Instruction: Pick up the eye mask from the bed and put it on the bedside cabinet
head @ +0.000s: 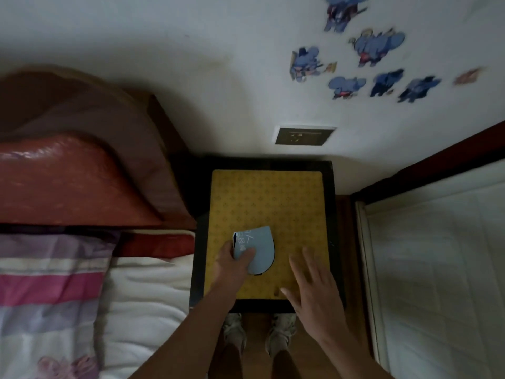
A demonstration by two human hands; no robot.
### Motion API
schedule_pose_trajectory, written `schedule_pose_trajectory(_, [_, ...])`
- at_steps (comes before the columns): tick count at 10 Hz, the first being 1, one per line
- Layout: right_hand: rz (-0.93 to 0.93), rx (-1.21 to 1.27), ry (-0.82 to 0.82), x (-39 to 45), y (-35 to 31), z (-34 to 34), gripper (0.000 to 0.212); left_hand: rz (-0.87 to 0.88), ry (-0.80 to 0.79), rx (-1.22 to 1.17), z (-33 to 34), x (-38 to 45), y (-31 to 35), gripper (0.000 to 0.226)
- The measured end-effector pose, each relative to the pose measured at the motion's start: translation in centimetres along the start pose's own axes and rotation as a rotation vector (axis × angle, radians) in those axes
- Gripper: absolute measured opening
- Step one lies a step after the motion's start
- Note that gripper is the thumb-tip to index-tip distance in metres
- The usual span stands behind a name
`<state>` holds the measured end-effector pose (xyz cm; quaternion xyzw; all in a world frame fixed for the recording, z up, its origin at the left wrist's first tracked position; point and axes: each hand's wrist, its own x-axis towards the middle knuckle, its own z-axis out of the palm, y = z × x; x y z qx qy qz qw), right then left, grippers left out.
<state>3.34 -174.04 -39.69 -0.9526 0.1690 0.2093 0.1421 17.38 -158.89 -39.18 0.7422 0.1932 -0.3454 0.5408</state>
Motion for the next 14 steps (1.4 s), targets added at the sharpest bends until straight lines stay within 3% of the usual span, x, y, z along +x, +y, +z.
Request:
schedule_pose_trajectory(3, [-0.002, -0.048, 0.0, 0.0, 1.0, 1.4, 0.076, 0.23, 0.144, 0.434, 1.5, 1.1, -0.5, 0.043])
schedule_pose_trajectory(4, [0.001, -0.053, -0.007, 0.0, 1.0, 1.3, 0.076, 0.331, 0.138, 0.548, 1.4, 0.0, -0.8, 0.063])
schedule_pose_trajectory(5, [-0.002, -0.051, -0.018, -0.1, 1.0, 1.1, 0.077, 0.678, 0.116, 1.042, 0.3, -2.0, -2.2, 0.069])
schedule_pose_trajectory(6, [0.005, -0.036, -0.018, -0.2, 1.0, 1.0, 0.077, 0.8, -0.047, 1.309, -0.7, -3.3, -4.0, 0.069])
schedule_pose_trajectory(11, [-0.003, -0.025, 0.02, 0.1, 1.5, 2.4, 0.075, 0.747, -0.103, 1.419, 1.3, -1.5, -2.2, 0.075])
schedule_pose_trajectory(14, [-0.023, 0.104, -0.034, -0.4, -0.5, -3.9, 0.073, 0.73, -0.096, 1.4, -0.5, -5.5, 4.0, 0.068])
